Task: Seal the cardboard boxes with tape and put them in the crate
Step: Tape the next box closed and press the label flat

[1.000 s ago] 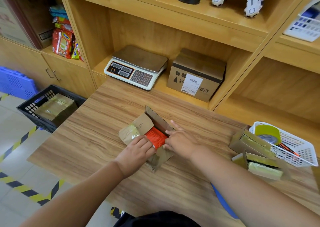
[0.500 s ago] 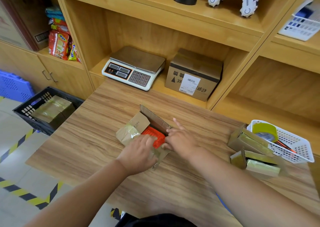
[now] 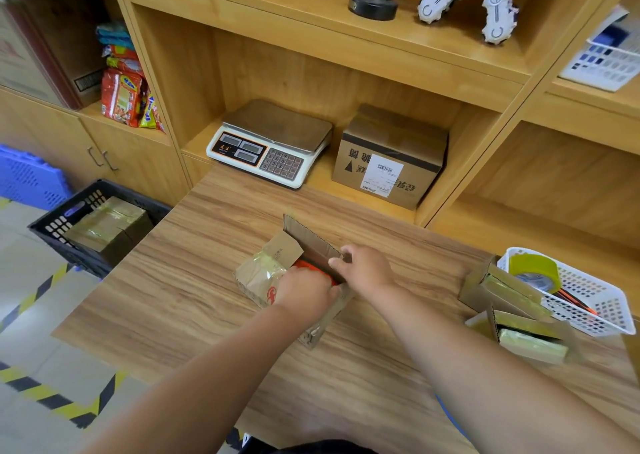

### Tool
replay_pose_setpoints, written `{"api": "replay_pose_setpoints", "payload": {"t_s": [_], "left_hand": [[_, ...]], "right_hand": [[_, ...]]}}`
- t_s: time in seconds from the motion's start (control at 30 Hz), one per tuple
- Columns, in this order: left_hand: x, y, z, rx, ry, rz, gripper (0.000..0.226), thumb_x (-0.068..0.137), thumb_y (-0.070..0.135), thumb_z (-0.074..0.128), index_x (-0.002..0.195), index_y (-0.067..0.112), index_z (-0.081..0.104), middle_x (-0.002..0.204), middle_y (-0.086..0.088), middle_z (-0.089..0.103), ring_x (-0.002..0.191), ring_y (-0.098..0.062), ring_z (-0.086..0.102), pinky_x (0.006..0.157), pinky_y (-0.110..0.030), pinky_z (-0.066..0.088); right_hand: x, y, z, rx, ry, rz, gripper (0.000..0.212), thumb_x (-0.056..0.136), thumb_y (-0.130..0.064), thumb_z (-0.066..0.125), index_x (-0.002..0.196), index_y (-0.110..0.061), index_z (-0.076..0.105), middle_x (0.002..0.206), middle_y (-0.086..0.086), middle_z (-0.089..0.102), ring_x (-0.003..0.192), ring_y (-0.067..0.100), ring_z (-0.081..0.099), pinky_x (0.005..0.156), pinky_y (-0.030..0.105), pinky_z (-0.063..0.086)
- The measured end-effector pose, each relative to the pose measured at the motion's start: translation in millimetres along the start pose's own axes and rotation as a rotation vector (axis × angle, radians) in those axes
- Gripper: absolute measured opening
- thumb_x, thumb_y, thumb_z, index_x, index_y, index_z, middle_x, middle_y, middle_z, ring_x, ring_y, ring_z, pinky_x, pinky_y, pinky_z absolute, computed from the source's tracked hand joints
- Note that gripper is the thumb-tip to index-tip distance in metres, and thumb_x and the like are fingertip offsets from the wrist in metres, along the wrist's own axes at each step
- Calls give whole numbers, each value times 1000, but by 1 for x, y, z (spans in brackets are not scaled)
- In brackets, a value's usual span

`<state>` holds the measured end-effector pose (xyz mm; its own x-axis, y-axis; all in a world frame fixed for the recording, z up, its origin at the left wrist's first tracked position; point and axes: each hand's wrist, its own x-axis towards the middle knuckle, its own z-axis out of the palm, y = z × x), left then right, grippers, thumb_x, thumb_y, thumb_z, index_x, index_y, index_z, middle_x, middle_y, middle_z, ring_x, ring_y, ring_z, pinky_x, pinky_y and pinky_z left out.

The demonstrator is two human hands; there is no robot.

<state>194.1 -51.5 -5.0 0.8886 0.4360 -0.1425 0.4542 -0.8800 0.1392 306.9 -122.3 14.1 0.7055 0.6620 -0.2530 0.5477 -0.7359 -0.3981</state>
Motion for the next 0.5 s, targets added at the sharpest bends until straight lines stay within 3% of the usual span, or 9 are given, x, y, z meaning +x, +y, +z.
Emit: {"api": "replay_pose_setpoints", "payload": {"t_s": [0.03, 0.1, 0.13, 0.2, 0.33, 0.43, 0.5], "left_hand": [[0, -1, 0, -1, -14, -1, 45, 97, 40, 32, 72, 14, 59, 76, -6, 61, 76, -24, 53, 52, -26, 23], [-1, -1, 2, 57, -10, 44, 44, 98, 38, 30, 69, 16, 55, 77, -5, 63, 78, -24, 53, 68, -29, 33], [-1, -1, 3, 85, -4, 60, 43, 99, 37, 29, 69, 17, 54, 79, -5, 64, 81, -24, 54, 78, -32, 33], [-1, -1, 4, 101, -14, 51, 43, 99, 37, 28, 70, 18, 53, 81, -4, 63, 84, -24, 54, 84, -34, 30], [-3, -11, 11, 77, -79, -34, 37, 97, 29, 32, 73, 17, 57, 87, -4, 66, 87, -23, 56, 92, -33, 31], [-2, -18, 15, 1, -75, -85, 33, 95, 30, 35, 73, 17, 55, 91, -4, 65, 94, -22, 54, 96, -31, 31], [1, -15, 15, -84, -50, -115, 21, 92, 25, 42, 86, 14, 59, 102, -4, 61, 107, -22, 48, 97, -30, 29]], "right_hand": [[3, 1, 2, -30, -2, 11, 31, 92, -38, 54, 115, -21, 64, 112, 0, 66, 105, 24, 58, 86, 33, 45], [8, 6, 0, -64, 19, 37, 17, 92, -28, 54, 96, -19, 69, 96, 2, 69, 87, 24, 60, 69, 30, 44], [9, 9, -2, -73, 25, 49, 16, 91, -25, 55, 88, -18, 68, 90, 2, 69, 81, 23, 59, 63, 29, 41], [11, 16, -5, -116, 23, 42, 17, 91, -26, 55, 84, -19, 69, 81, 0, 67, 76, 22, 58, 56, 28, 35], [20, 30, -16, -136, 16, 55, 26, 91, -27, 55, 67, -18, 60, 65, -3, 58, 72, 23, 56, 50, 27, 27], [23, 38, -20, -57, -42, 66, 22, 90, -29, 58, 76, -14, 67, 75, 5, 68, 73, 24, 61, 55, 28, 34], [22, 39, -18, -35, -38, 63, 22, 89, -31, 60, 75, -15, 67, 70, 2, 66, 68, 22, 60, 54, 27, 33]]}}
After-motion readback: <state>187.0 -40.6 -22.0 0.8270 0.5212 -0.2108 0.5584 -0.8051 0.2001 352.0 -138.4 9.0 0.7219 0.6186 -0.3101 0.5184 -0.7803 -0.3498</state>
